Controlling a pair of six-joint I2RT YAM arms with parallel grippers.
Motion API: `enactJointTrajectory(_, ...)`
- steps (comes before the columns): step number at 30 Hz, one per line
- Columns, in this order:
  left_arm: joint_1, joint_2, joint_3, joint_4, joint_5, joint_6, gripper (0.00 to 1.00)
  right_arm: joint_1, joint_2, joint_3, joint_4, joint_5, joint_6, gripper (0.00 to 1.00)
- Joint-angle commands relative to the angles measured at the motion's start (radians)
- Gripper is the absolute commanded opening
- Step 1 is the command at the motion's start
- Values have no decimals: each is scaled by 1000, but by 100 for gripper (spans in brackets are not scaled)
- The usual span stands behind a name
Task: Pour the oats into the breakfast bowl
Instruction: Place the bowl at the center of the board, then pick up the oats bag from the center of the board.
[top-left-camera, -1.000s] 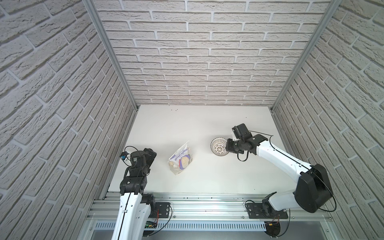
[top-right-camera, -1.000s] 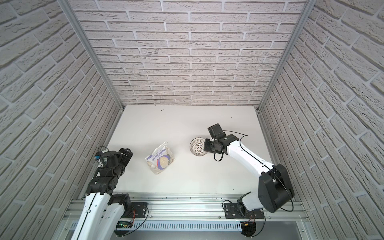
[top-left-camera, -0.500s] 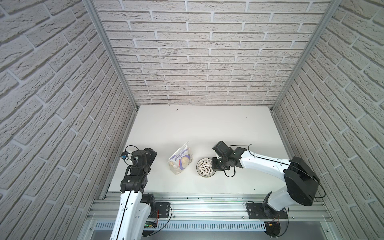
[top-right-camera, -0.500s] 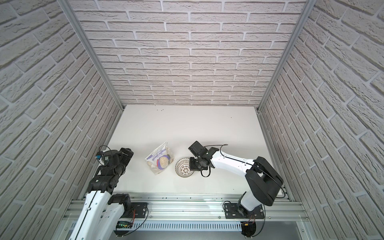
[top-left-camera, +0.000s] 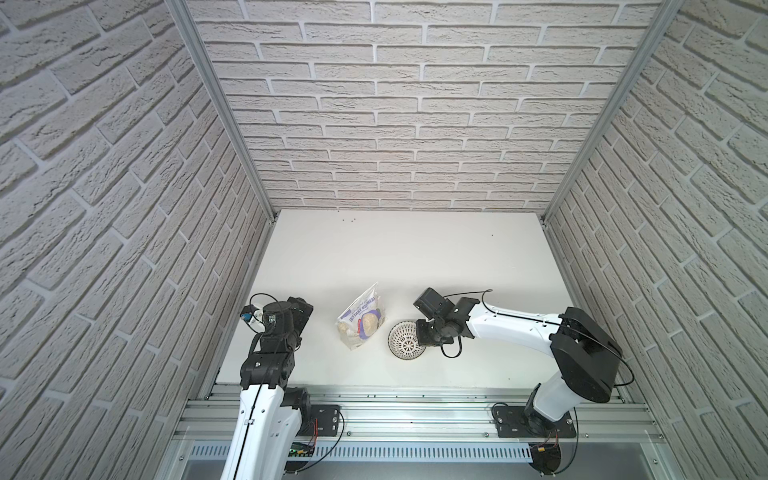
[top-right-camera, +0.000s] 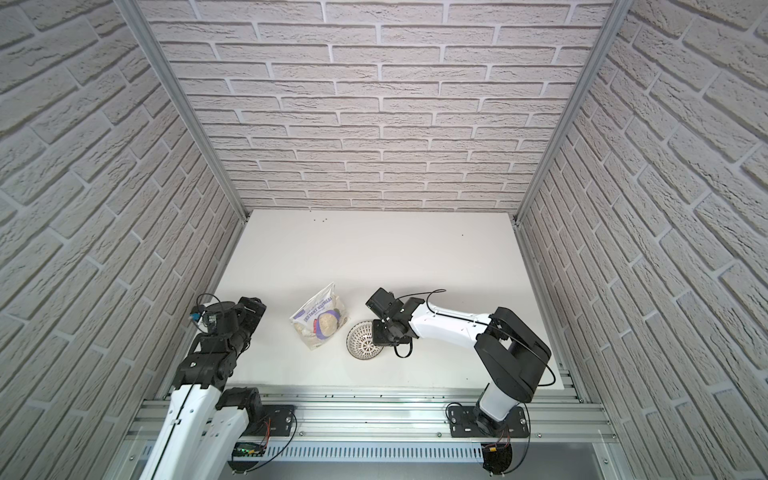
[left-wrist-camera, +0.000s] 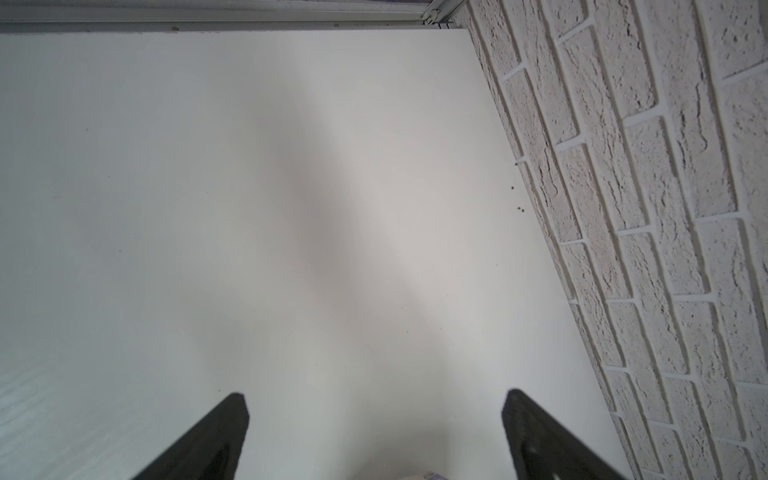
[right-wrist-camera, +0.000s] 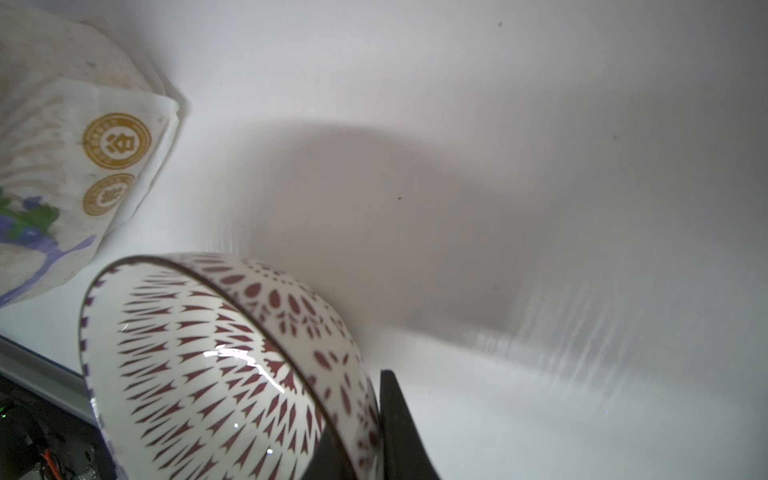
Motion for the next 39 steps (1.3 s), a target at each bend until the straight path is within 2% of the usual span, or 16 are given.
enactJointTrajectory(1, -5, -7, -2, -1, -24, -2, 98, 11, -11, 3, 3, 35, 18, 11)
enactJointTrajectory(5, -6, -12, -4, -3, -25, -1, 98, 12, -8, 1, -5, 43, 19, 21)
enactJointTrajectory(7, -5, -13, -5, -6, -25, -1, 98, 13, -19, 2, -20, 52, 16, 32)
enactJointTrajectory(9, -5, -17, -4, -9, -24, -1, 98, 13, -49, 5, -52, 65, 3, 45)
enactJointTrajectory(10, -5, -20, -3, -6, -23, 0, 98, 12, -87, 8, -97, 101, -10, 62)
enactJointTrajectory(11, -6, -23, -3, -2, -25, 0, 98, 13, -123, 14, -139, 134, -22, 70)
enactJointTrajectory(16, -5, -24, 7, -8, -39, 1, 98, 13, -303, 131, -314, 213, -33, 70)
enactJointTrajectory(21, -7, -11, 9, -31, -87, -34, 91, 20, -394, 173, -118, 207, 173, 73)
enactJointTrajectory(27, -9, 7, 68, -150, -165, -58, 98, 59, -234, 382, -82, 221, 334, 77)
enactJointTrajectory(30, -9, -9, 63, -175, -201, -75, 98, 97, -141, 497, -81, 235, 407, 78)
enactJointTrajectory(39, -12, -36, 50, -213, -254, -139, 98, 199, 161, 881, -324, 268, 591, 78)
